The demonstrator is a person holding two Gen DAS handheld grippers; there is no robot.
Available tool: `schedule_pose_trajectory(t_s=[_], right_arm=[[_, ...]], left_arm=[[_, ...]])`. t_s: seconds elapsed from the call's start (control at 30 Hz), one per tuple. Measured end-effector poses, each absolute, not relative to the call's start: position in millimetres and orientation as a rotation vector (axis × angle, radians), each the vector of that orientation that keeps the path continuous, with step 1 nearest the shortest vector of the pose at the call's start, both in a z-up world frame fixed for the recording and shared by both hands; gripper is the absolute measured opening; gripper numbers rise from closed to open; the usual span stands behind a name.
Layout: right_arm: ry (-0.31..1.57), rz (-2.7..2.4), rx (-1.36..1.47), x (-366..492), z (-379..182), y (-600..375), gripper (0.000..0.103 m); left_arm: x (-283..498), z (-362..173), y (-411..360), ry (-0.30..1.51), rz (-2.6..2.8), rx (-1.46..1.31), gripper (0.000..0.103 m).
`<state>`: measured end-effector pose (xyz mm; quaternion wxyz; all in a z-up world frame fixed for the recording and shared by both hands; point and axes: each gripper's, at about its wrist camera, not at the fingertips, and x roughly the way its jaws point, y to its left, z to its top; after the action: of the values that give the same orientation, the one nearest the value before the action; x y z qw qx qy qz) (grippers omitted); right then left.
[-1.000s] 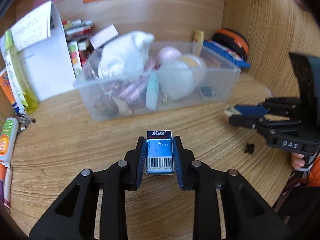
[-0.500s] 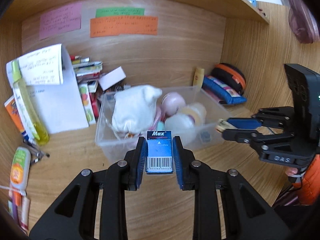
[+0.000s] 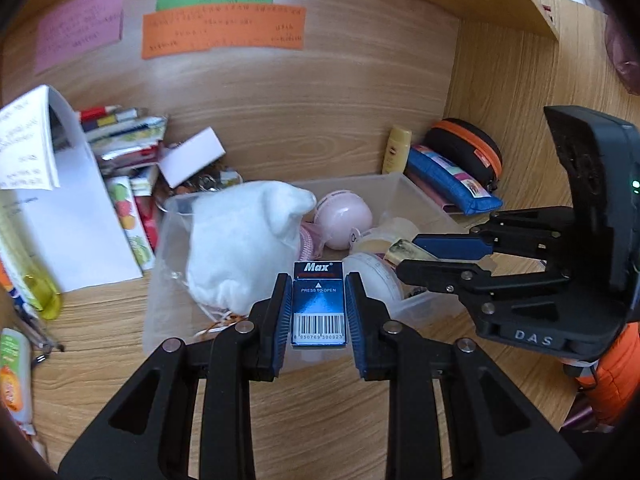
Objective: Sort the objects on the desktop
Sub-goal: 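Carry the Max pack over the box with left while right releases the beige block into it, then release the Max pack into the box with left while right moves to the black clip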
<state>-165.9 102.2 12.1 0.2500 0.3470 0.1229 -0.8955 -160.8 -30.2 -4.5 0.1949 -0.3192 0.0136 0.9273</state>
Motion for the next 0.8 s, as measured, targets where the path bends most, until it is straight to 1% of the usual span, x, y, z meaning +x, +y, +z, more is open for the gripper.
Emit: schedule_pose_trajectory(t_s=[0.17,0.37,0.43,0.5,0.53,0.57,0.6,0.7,0.73,0.77,0.8], right_arm=[[0.399,-2.452,0.929,-166.3,9.1,99.8,0.022],[0.402,-2.445,0.939,-168.0,5.8,94.8,0.022],[0.414,-2.452,0.942,-166.8,5.9,93.2,0.022],[0.420,-2.457,0.937,-164.4,7.2,92.9,0.024],[0.418,-2.457,0.935,-163.3,7.9,93.2,0.024],[0.420,-2.463,0.931,-161.1,8.9,93.5,0.026],[0.424,-2.469,0.926,-159.7,9.4,93.7,0.028],[0.427,-2.490,0.912,-153.6,12.2,95.4,0.033],[0.426,-2.495,0.909,-151.6,13.2,96.2,0.033],[0.423,-2.497,0.905,-148.9,14.7,97.4,0.037],[0.418,-2.499,0.899,-145.6,16.2,99.6,0.042]], left_arm=[[-168.4,-9.0,-24.8,0.044,2.569,-0.910,0.026],[-169.6,-11.3,-23.6,0.071,2.583,-0.923,0.026],[-167.1,-9.4,-24.7,0.073,2.591,-0.916,0.028],[-163.4,-7.5,-25.8,0.075,2.598,-0.903,0.033],[-161.3,-6.7,-26.2,0.076,2.603,-0.896,0.037],[-159.3,-6.1,-26.4,0.079,2.609,-0.891,0.041],[-156.7,-5.5,-26.7,0.084,2.617,-0.882,0.042],[-148.4,-2.9,-27.3,0.092,2.635,-0.864,0.050],[-144.9,-1.7,-28.0,0.092,2.644,-0.856,0.054],[-141.7,-0.4,-28.5,0.094,2.652,-0.849,0.059],[-136.9,1.6,-29.5,0.096,2.667,-0.837,0.061]])
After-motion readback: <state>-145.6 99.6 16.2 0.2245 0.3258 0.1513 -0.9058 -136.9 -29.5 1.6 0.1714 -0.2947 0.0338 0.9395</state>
